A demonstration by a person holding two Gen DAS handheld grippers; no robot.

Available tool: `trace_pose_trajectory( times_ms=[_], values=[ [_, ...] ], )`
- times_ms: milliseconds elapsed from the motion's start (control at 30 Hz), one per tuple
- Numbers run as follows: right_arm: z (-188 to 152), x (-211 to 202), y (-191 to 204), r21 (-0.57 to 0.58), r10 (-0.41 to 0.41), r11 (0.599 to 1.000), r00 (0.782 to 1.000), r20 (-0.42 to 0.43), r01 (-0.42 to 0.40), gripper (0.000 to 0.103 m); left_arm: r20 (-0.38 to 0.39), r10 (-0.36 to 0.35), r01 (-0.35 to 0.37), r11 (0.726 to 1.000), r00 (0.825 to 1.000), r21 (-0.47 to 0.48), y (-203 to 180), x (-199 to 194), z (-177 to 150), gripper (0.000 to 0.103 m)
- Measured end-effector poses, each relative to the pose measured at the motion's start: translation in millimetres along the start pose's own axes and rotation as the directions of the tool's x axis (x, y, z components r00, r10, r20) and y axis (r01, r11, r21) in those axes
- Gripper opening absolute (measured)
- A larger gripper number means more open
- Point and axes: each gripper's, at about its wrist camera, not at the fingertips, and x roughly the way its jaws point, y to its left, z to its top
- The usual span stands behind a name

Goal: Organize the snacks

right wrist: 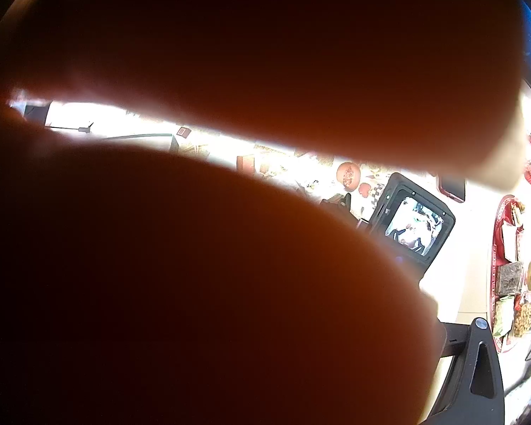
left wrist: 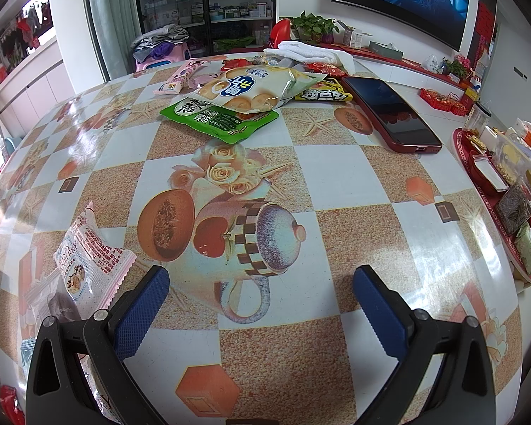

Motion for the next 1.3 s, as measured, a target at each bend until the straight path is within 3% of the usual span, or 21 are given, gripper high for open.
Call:
trace_pose_trajectory(
  times_ms=[267, 433, 567, 700, 933, 1000, 1067, 1133, 1200, 1267, 1300],
  values=[
    [-7.3, -11.2, -0.2, -0.002, 0.010, 1.000, 1.000, -0.018, -0.010, 0.103, 0.000, 0.000, 0.000, 1.000, 1.000, 0.000, 0.0, 0.0, 0.0, 0.103],
    [-31.7, 21.2, -6.8, 0.073, 0.064, 0.996, 0.981, -0.185, -0.051, 0.103, 0.000, 0.000, 0.000, 1.000, 1.000, 0.000, 0.0, 0.0, 0.0, 0.103],
    [-82.0, 50.4, -57.3, 0.317, 0.120, 0.948, 0.937, -0.330, -0.010, 0.103, 0.000, 0.000, 0.000, 1.000, 1.000, 0.000, 0.0, 0.0, 0.0, 0.103],
    [-133.4, 56.9, -97.1, 0.456, 0.137, 0.888, 0.907, -0.398, 0.066, 0.103, 0.000, 0.000, 0.000, 1.000, 1.000, 0.000, 0.0, 0.0, 0.0, 0.103],
    [-208.9, 53.3, -137.2, 0.539, 0.176, 0.834, 0.871, -0.458, 0.114, 0.103, 0.000, 0.000, 0.000, 1.000, 1.000, 0.000, 0.0, 0.0, 0.0, 0.103],
    [-252.5, 44.5, -145.6, 0.555, 0.186, 0.824, 0.868, -0.460, 0.118, 0.103, 0.000, 0.000, 0.000, 1.000, 1.000, 0.000, 0.0, 0.0, 0.0, 0.103],
    [-269.7, 40.2, -149.3, 0.568, 0.197, 0.816, 0.869, -0.454, 0.112, 0.103, 0.000, 0.000, 0.000, 1.000, 1.000, 0.000, 0.0, 0.0, 0.0, 0.103],
    [-249.2, 61.2, -184.3, 0.573, 0.200, 0.812, 0.868, -0.454, 0.113, 0.103, 0.000, 0.000, 0.000, 1.000, 1.000, 0.000, 0.0, 0.0, 0.0, 0.103],
    [-247.6, 67.8, -181.0, 0.578, 0.205, 0.808, 0.869, -0.451, 0.109, 0.103, 0.000, 0.000, 0.000, 1.000, 1.000, 0.000, -0.1, 0.0, 0.0, 0.103],
    [-189.1, 112.4, -178.1, 0.586, 0.215, 0.804, 0.869, -0.446, 0.102, 0.103, 0.000, 0.000, 0.000, 1.000, 1.000, 0.000, 0.0, 0.0, 0.0, 0.103],
    [-182.6, 110.9, -188.7, 0.586, 0.215, 0.804, 0.869, -0.445, 0.101, 0.103, 0.000, 0.000, 0.000, 1.000, 1.000, 0.000, 0.0, 0.0, 0.0, 0.103]
  ],
)
